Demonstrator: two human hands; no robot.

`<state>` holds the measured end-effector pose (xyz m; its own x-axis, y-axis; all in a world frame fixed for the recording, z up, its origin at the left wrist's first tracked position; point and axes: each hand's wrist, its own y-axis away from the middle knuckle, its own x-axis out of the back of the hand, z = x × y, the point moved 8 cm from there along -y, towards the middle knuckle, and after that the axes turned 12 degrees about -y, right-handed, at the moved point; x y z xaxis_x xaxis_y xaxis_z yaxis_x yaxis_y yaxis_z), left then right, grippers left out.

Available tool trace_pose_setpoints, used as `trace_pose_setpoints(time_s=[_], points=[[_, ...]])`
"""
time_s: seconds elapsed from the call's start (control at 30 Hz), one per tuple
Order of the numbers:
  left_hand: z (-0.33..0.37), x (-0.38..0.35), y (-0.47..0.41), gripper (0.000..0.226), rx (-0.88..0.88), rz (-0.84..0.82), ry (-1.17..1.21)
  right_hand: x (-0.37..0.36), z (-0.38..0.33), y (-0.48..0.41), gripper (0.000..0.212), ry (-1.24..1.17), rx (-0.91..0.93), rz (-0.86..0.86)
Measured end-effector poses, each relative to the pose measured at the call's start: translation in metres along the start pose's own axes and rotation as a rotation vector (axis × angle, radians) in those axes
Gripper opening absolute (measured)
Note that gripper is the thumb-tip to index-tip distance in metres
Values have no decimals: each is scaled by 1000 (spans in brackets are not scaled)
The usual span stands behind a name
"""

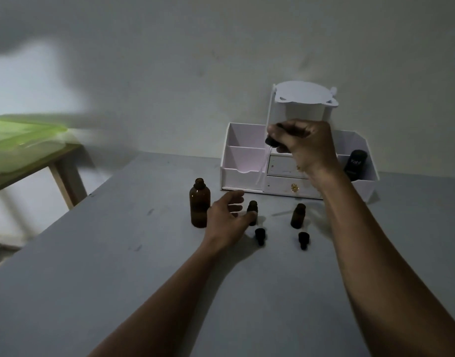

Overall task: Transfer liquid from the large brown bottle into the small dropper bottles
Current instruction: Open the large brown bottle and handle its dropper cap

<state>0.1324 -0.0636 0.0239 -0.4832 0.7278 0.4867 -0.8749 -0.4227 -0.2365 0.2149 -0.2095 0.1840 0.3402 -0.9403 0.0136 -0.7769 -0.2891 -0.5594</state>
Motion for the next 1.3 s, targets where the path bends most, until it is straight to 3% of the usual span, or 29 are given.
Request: trace_pose_setpoints(time_s=[0.2,0.47,0.83,0.97,1.3], points=[[-6,-9,-12,61,10,-69,21,-2,21,1,7,26,-52,-29],[-7,-12,-11,46,-10,-91,42,-7,43,5,4,36,-119,-71],[-7,-11,-9,36,13,-72,-6,-16,53,9,4,110,-116,-105],[-6,-12,-7,36,12,-80,-19,-19,54,9,17,158,-87,-114],[-6,-11,-8,37,11,-72,-24,-19,55,9,7,164,-79,-97]])
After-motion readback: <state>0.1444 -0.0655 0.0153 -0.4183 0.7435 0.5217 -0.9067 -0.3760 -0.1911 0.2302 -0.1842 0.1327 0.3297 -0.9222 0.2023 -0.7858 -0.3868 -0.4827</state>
